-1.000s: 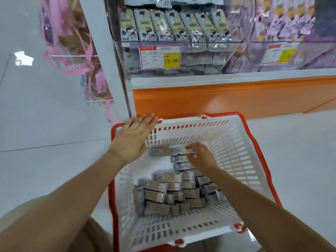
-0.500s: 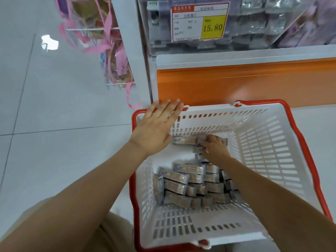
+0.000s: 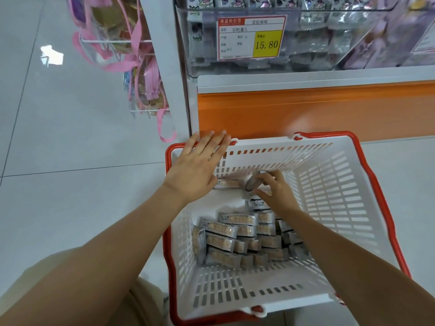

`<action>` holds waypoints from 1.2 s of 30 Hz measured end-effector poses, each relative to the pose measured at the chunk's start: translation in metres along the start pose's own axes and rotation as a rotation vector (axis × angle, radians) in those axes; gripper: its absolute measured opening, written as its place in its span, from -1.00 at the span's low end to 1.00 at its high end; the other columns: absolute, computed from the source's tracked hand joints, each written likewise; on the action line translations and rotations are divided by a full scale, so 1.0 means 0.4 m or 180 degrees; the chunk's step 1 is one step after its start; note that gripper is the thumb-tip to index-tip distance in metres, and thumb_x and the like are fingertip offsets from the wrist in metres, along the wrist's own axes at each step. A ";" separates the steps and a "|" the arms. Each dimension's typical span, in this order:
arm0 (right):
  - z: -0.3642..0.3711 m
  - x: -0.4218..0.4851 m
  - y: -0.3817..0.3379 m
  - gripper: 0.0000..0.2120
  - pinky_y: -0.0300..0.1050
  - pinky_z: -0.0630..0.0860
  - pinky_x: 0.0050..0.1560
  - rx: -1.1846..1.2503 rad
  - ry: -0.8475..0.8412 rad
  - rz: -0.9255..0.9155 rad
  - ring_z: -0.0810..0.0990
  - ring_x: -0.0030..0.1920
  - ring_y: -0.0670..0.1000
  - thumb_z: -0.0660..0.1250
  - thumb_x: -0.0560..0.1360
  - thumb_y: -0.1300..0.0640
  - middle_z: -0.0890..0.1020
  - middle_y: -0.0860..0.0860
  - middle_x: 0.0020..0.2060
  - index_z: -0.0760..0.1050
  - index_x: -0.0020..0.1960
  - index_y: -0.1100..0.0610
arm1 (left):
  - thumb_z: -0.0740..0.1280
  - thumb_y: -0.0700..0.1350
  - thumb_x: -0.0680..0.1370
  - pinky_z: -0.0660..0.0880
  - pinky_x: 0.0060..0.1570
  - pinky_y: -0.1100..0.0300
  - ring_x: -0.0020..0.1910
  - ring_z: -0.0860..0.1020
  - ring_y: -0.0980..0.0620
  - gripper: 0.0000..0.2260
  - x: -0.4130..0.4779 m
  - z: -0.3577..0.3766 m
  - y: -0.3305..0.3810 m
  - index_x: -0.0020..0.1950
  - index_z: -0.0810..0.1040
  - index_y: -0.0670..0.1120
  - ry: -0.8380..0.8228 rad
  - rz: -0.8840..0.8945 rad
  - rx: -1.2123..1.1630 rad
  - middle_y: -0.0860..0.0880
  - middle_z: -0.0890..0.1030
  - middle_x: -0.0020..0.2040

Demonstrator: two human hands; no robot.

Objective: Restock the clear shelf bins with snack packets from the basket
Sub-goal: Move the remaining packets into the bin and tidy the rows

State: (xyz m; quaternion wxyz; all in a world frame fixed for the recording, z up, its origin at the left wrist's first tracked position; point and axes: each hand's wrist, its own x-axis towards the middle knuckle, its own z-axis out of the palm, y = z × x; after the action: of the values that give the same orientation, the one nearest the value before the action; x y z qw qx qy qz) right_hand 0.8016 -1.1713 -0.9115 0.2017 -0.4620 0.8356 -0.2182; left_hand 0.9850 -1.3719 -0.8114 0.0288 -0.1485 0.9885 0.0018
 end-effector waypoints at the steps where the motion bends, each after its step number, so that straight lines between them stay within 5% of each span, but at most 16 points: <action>1: 0.004 -0.005 0.002 -0.63 -0.06 0.55 0.00 0.0019 0.0024 0.0176 0.55 -0.01 0.09 0.48 0.45 0.17 0.44 0.10 0.13 0.49 0.22 0.08 | 0.20 0.03 0.55 -0.06 0.54 -0.10 0.59 -0.02 -0.09 -0.25 0.000 0.000 0.000 0.61 -0.16 -0.09 0.0009 -0.0002 -0.0017 -0.09 -0.02 0.62; 5: 0.016 -0.005 0.006 -0.72 -0.10 0.56 -0.11 0.0595 0.0305 0.1562 0.57 -0.15 -0.05 0.40 0.51 0.03 0.44 0.07 0.11 0.40 0.16 -0.02 | 0.19 0.04 0.55 -0.07 0.54 -0.10 0.59 -0.03 -0.09 -0.24 0.001 0.003 0.002 0.61 -0.18 -0.09 0.0012 -0.0003 -0.0027 -0.10 -0.04 0.62; 9: 0.038 0.013 0.014 -0.82 -0.20 0.44 -0.32 0.0930 0.0748 0.1929 0.56 -0.25 -0.02 0.36 0.54 0.02 0.53 0.11 -0.01 0.38 0.00 0.04 | 0.16 0.04 0.54 -0.07 0.54 -0.11 0.59 -0.01 -0.09 -0.25 0.000 0.005 0.001 0.61 -0.16 -0.10 0.0041 0.0003 -0.0014 -0.10 -0.03 0.62; 13: 0.052 0.028 0.008 -0.82 -0.11 0.34 -0.36 0.0871 0.0976 0.1925 0.46 -0.28 0.08 0.30 0.56 0.16 0.52 0.12 -0.18 0.31 -0.15 0.07 | 0.14 0.04 0.53 -0.06 0.54 -0.11 0.59 -0.01 -0.10 -0.26 0.000 0.007 0.000 0.61 -0.15 -0.11 0.0076 0.0010 -0.0018 -0.11 -0.02 0.62; 17: 0.037 0.013 -0.001 -0.79 0.04 0.46 -0.24 0.1360 0.0762 0.1629 0.52 -0.22 0.13 0.30 0.57 0.15 0.48 0.11 -0.21 0.29 -0.15 0.10 | 0.13 0.04 0.53 -0.05 0.54 -0.11 0.58 0.00 -0.10 -0.26 0.001 0.015 -0.002 0.61 -0.14 -0.11 0.0094 0.0039 -0.0008 -0.11 -0.02 0.62; 23: -0.074 -0.020 -0.059 -0.81 -0.16 0.60 -0.05 0.2499 0.0438 0.1201 0.62 -0.11 0.04 0.29 0.58 0.30 0.51 0.10 -0.11 0.28 -0.10 0.16 | 0.20 0.03 0.56 -0.11 0.55 -0.08 0.59 0.00 -0.07 -0.27 0.001 0.017 -0.009 0.62 -0.09 -0.08 0.0111 0.0035 -0.0190 -0.08 0.02 0.61; 28: -0.212 -0.033 -0.121 -0.79 0.12 0.58 0.13 0.3058 0.0004 0.0852 0.59 0.00 0.21 0.28 0.55 0.38 0.52 0.27 -0.02 0.29 -0.10 0.16 | 0.28 -0.16 0.56 -0.13 0.55 -0.06 0.57 0.08 -0.06 -0.43 0.004 -0.003 0.021 0.56 0.22 -0.09 0.0592 -0.0294 -0.1447 -0.08 0.24 0.55; 31: -0.279 -0.034 -0.164 -0.77 0.07 0.59 0.11 0.3183 0.0018 0.0571 0.59 0.02 0.18 0.28 0.55 0.39 0.52 0.28 0.05 0.26 -0.07 0.16 | 0.19 -0.11 0.57 0.23 0.45 -0.12 0.43 0.30 -0.15 -0.59 0.021 -0.027 0.078 0.41 0.45 -0.18 0.0938 -0.0387 -0.1872 -0.14 0.43 0.39; 36: -0.338 -0.021 -0.203 -0.72 0.12 0.55 0.14 0.3294 0.0244 0.0499 0.61 -0.05 0.10 0.31 0.53 0.40 0.50 0.19 0.03 0.26 -0.04 0.12 | 0.20 0.02 0.66 0.50 0.13 0.03 0.00 0.62 -0.01 -0.72 0.068 -0.156 0.173 0.26 0.52 -0.10 -0.0753 -0.0916 -0.4393 0.04 0.59 0.05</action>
State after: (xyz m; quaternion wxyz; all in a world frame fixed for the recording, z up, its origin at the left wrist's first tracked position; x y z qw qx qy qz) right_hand 0.7885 -1.1787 -0.7544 0.3886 -0.2296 0.6574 -0.6034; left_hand 0.9352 -1.3146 -0.7511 0.0351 -0.2607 0.7227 0.6392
